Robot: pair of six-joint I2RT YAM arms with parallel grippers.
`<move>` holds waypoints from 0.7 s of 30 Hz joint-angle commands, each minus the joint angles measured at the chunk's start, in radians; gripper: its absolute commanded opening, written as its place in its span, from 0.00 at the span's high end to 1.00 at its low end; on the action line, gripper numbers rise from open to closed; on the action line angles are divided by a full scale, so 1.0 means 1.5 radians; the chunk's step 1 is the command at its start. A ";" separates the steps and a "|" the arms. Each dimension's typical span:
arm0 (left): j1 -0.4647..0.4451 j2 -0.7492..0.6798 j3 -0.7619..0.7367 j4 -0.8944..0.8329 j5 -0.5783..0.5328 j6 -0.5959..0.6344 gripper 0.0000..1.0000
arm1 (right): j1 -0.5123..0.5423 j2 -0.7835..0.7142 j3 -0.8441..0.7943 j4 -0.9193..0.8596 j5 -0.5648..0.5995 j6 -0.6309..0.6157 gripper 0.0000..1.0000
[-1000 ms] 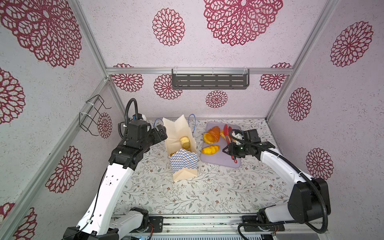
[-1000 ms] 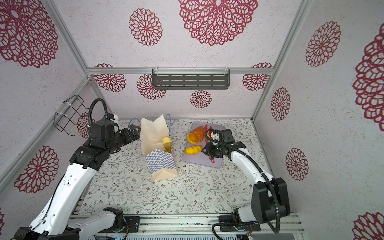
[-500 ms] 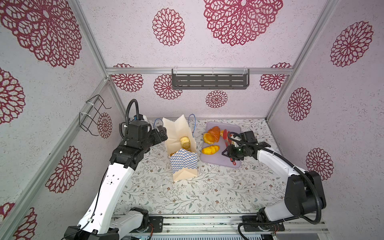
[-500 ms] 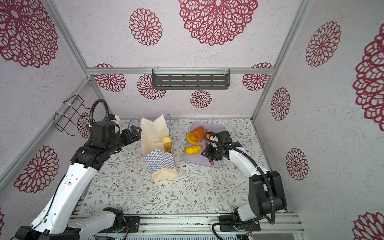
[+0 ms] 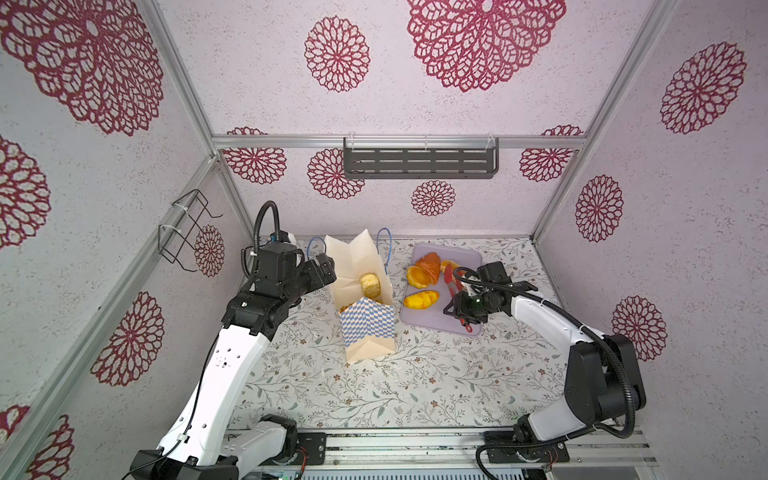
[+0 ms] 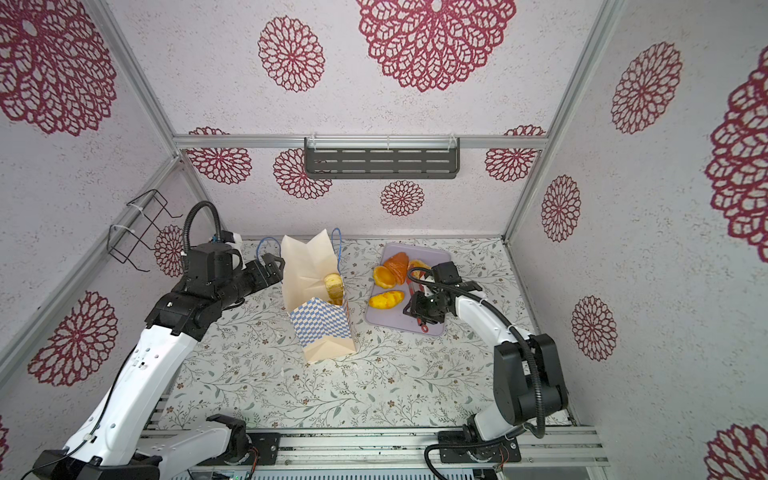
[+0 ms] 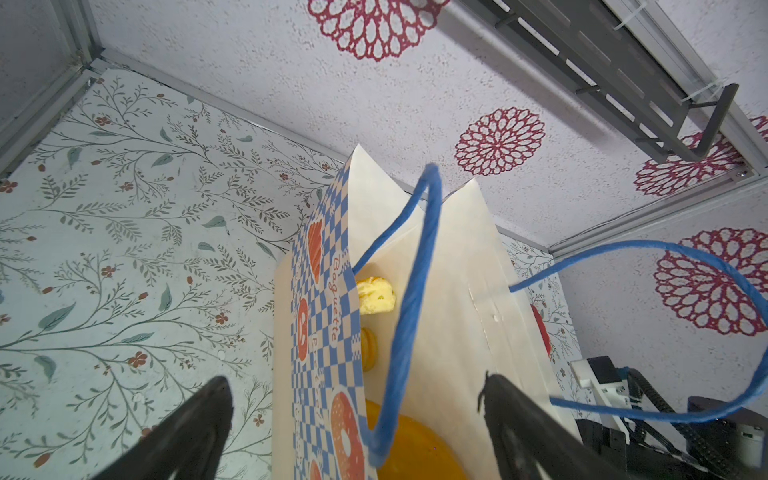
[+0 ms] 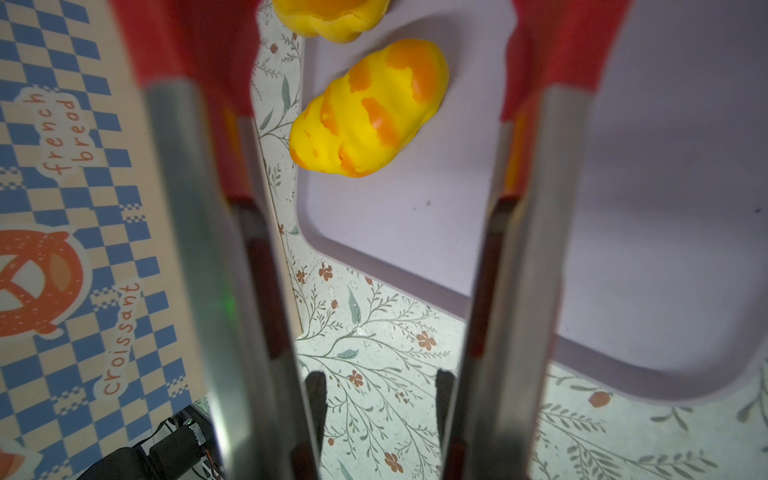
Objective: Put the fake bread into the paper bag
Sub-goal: 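Lower the tongs toward the remaining breads on the tray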
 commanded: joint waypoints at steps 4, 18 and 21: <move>0.006 -0.019 -0.001 0.010 0.000 0.009 0.03 | -0.030 -0.009 0.030 -0.008 -0.027 -0.018 0.53; 0.009 -0.020 0.002 0.010 0.002 0.009 0.03 | -0.113 -0.033 0.015 -0.012 -0.026 -0.020 0.51; 0.009 -0.020 0.001 0.012 0.009 0.006 0.03 | -0.143 -0.029 0.014 -0.003 -0.020 -0.025 0.51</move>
